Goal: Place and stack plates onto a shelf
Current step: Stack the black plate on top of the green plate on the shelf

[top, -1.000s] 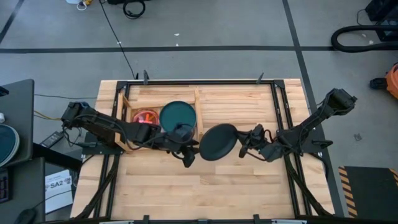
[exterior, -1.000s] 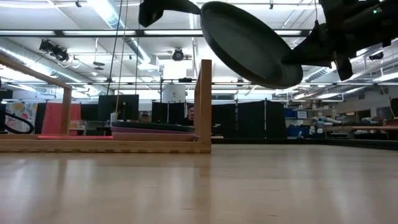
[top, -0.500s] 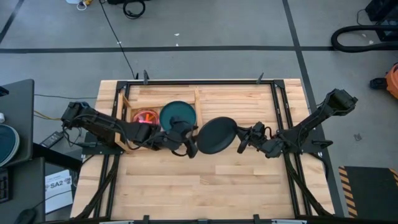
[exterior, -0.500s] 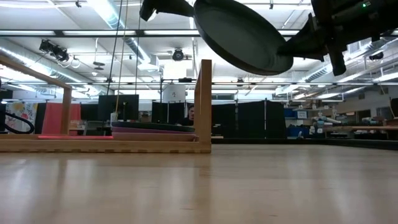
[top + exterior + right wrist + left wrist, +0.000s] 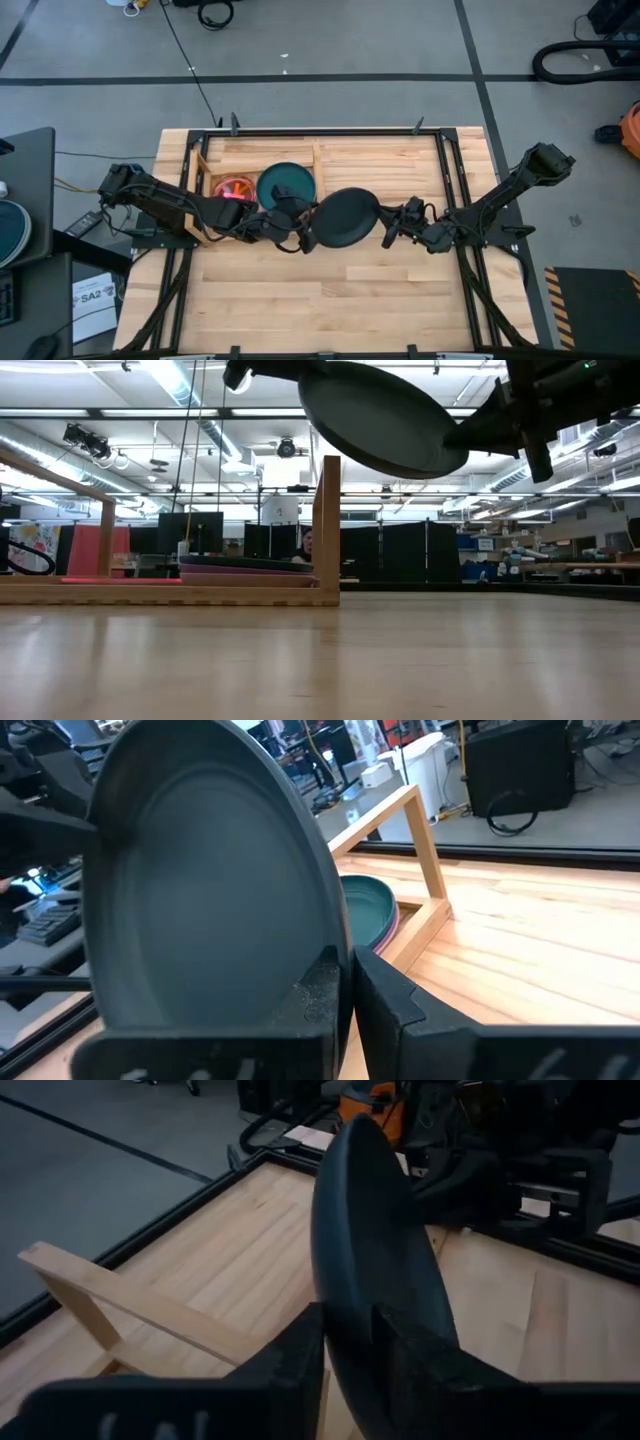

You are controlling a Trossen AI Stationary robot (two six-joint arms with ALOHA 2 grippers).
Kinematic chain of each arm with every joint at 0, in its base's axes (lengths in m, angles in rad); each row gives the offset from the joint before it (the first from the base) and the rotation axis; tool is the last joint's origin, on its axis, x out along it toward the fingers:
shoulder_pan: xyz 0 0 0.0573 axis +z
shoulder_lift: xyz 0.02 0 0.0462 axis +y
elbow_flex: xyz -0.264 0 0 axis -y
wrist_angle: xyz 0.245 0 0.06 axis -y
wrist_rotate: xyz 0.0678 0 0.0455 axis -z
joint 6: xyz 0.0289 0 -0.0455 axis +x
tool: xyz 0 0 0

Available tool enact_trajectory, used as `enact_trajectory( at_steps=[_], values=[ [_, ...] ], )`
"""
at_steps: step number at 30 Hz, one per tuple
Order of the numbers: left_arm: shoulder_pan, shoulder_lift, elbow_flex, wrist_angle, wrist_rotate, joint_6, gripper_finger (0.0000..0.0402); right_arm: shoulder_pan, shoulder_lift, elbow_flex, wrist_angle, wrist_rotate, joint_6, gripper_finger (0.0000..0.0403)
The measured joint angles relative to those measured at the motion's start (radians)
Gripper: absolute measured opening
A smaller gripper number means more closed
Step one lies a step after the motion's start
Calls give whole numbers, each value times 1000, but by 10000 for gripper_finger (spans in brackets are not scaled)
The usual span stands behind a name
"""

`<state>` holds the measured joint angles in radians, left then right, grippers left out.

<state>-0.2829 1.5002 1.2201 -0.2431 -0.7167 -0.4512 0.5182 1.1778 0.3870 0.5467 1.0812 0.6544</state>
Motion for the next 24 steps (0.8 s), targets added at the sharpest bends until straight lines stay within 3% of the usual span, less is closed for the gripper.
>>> enact_trajectory(
  at_steps=[7, 24],
  values=[
    [2, 0, 0, -32, -20, -1, 49, 1, 0, 0, -4, -50, 0, 38],
    [1, -2, -1, -47, -31, 6, 40, 2, 0, 0, -4, -247, -3, 89]
  ],
)
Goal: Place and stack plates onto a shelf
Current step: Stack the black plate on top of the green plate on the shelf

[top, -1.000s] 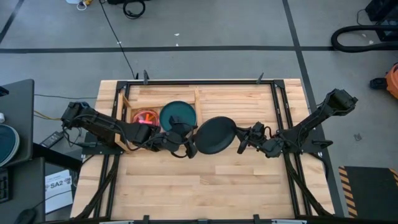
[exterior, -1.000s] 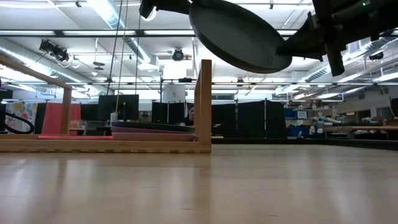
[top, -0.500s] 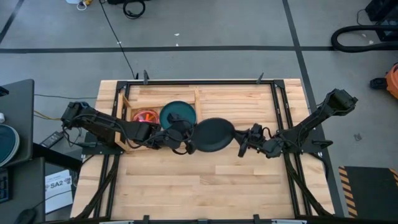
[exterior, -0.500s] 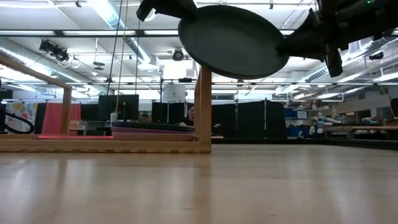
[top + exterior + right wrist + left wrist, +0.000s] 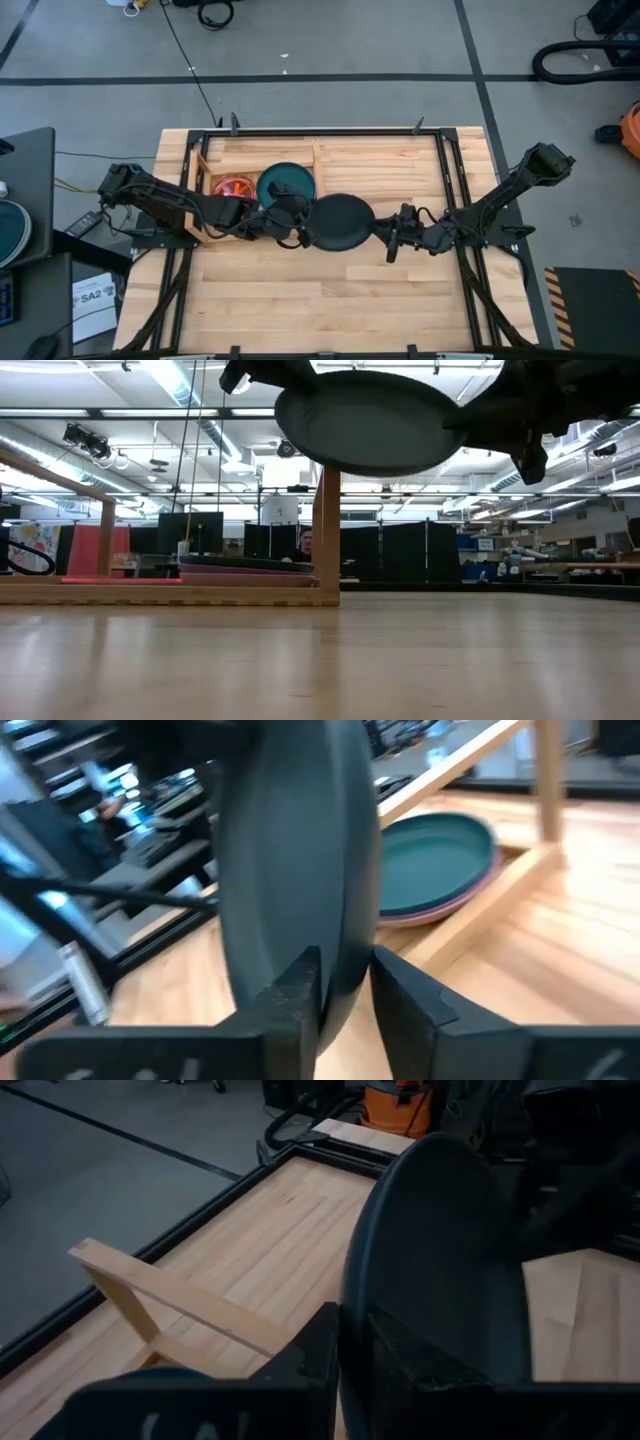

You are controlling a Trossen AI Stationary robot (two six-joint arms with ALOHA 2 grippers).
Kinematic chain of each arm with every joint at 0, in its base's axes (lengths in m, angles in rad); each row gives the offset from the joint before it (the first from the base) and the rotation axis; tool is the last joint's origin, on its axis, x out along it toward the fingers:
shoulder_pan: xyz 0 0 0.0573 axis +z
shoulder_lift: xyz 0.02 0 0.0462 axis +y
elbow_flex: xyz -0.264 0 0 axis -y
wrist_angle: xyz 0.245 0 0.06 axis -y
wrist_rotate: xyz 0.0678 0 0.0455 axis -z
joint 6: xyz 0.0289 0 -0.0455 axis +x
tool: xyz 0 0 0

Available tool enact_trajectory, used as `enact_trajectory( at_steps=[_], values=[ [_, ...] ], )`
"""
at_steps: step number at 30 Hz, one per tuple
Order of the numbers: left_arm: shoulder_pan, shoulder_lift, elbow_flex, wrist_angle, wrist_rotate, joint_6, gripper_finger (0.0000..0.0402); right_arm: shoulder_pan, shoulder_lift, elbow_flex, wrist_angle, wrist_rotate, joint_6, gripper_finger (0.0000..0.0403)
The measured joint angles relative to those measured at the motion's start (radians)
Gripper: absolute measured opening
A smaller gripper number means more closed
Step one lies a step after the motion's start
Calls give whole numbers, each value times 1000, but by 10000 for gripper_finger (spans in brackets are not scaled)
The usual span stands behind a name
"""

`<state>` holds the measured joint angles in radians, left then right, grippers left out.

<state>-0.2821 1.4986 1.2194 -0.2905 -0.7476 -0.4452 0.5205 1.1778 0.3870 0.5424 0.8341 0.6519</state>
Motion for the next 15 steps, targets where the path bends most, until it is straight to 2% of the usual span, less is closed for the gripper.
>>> enact_trajectory(
  at_steps=[9, 15],
  values=[
    [-1, 4, 0, 1, 16, -3, 26, -1, -2, 3, 14, -141, -5, 175],
    [-1, 4, 0, -4, 9, -1, 19, -1, -2, 3, 36, -227, -61, 197]
  ],
)
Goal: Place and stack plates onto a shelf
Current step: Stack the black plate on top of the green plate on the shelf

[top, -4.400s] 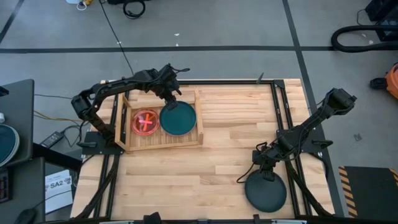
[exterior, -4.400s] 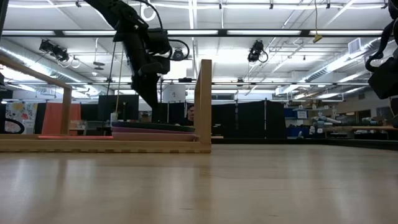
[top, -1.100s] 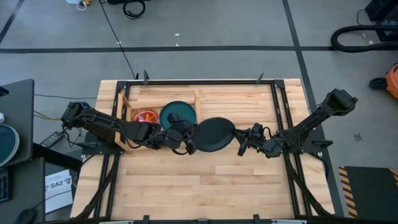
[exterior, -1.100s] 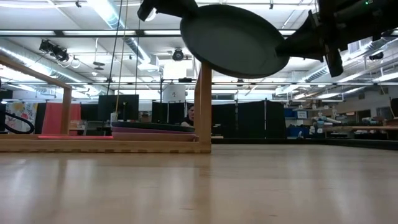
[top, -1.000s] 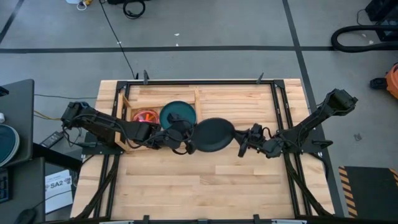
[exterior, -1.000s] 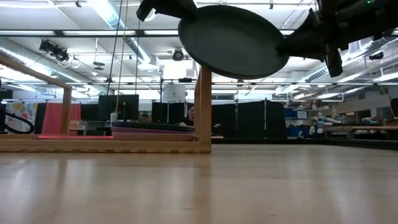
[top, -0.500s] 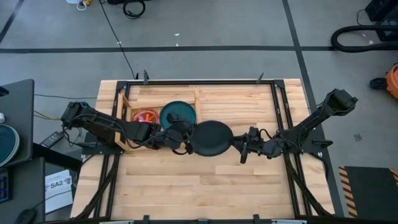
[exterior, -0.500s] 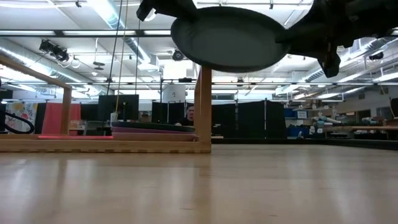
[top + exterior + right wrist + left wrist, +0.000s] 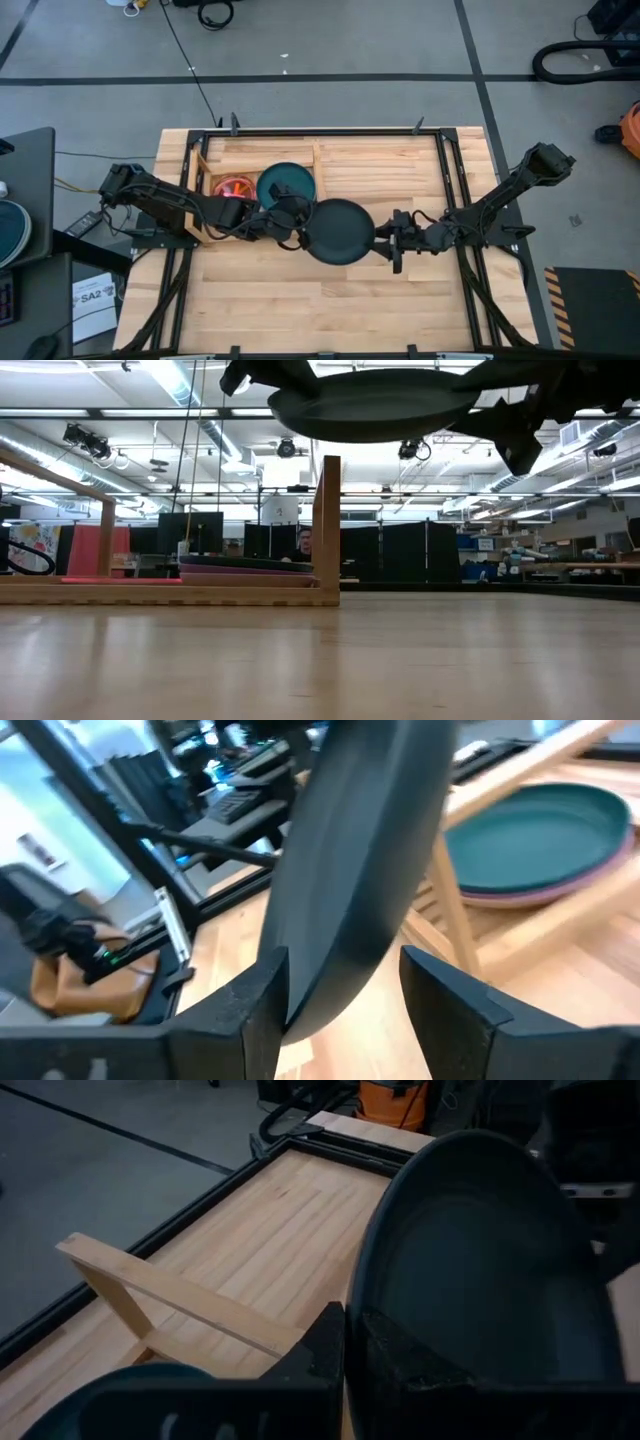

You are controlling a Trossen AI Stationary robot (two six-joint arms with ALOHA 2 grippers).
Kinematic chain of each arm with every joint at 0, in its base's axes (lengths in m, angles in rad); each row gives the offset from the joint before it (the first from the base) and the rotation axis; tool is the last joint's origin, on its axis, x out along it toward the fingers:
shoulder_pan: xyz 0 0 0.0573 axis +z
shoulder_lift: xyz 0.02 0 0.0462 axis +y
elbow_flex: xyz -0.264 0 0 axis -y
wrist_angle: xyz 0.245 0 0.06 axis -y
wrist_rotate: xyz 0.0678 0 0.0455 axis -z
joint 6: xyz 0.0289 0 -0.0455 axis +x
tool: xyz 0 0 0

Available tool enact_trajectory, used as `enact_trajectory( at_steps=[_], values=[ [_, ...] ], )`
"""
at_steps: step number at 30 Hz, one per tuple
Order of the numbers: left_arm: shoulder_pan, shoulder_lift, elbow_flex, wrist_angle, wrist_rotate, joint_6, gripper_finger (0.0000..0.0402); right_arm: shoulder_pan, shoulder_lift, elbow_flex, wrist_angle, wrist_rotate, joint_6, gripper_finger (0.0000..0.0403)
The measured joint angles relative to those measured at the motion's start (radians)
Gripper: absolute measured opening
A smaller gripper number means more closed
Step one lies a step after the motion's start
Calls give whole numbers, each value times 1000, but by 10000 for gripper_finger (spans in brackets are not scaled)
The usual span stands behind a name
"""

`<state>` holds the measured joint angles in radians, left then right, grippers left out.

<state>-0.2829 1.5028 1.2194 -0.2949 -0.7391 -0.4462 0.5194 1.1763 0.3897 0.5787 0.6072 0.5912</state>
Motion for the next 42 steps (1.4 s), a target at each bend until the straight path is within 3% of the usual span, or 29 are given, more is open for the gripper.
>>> enact_trajectory(
  at_steps=[13, 35, 42],
  values=[
    [1, -12, 1, -38, 128, -13, 17, 0, -21, -4, 64, -163, -201, 199],
    [25, -109, 0, -144, 312, -14, 16, 1, -183, -2, -75, -213, -499, 198],
    [87, -195, 0, -228, 470, -14, 16, 1, -249, -2, -94, -210, -569, 198]
  ],
)
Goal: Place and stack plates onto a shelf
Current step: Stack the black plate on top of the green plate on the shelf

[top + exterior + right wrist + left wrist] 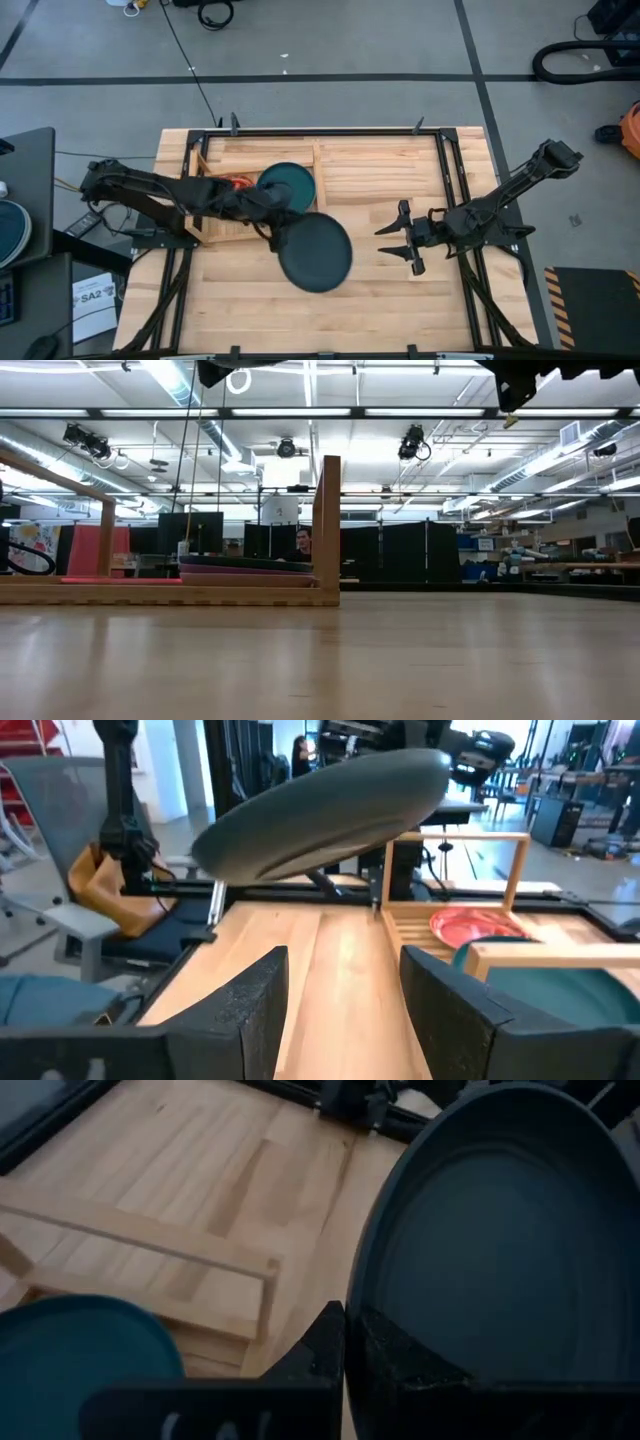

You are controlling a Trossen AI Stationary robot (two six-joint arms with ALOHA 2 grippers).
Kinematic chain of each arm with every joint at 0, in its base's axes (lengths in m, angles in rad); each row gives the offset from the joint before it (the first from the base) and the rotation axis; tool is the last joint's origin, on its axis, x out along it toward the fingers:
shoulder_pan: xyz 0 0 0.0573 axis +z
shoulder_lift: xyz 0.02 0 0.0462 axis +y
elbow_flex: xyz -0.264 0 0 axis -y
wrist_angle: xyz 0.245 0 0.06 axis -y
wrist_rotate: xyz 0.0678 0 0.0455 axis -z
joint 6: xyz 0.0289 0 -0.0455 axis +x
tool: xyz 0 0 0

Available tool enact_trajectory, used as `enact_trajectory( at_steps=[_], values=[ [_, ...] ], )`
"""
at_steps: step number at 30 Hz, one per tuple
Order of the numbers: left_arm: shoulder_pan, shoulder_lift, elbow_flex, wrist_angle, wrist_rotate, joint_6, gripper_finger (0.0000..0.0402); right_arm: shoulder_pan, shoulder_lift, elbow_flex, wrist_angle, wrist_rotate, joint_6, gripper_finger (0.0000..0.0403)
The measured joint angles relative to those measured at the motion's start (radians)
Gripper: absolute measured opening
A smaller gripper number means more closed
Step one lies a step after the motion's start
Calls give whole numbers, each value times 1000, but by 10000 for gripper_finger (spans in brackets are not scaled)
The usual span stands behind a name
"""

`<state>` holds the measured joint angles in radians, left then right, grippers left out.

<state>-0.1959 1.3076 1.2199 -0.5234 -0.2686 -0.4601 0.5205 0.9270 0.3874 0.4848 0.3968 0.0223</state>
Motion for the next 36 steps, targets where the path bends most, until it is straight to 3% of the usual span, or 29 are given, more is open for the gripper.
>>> enact_trajectory(
  at_steps=[7, 19, 27, 36],
  values=[
    [158, -111, 0, -61, 143, 0, 16, 0, -33, 0, 1, 1, -5, 198],
    [621, -198, 0, -236, 248, 179, 16, -3, -24, 0, -25, -3, -4, 198],
    [854, -102, 1, -372, 318, 271, 16, -8, -17, 0, -30, -2, -4, 198],
    [900, 95, 1, -410, 321, 275, 16, -8, -17, 0, -30, -4, -3, 197]
  ],
)
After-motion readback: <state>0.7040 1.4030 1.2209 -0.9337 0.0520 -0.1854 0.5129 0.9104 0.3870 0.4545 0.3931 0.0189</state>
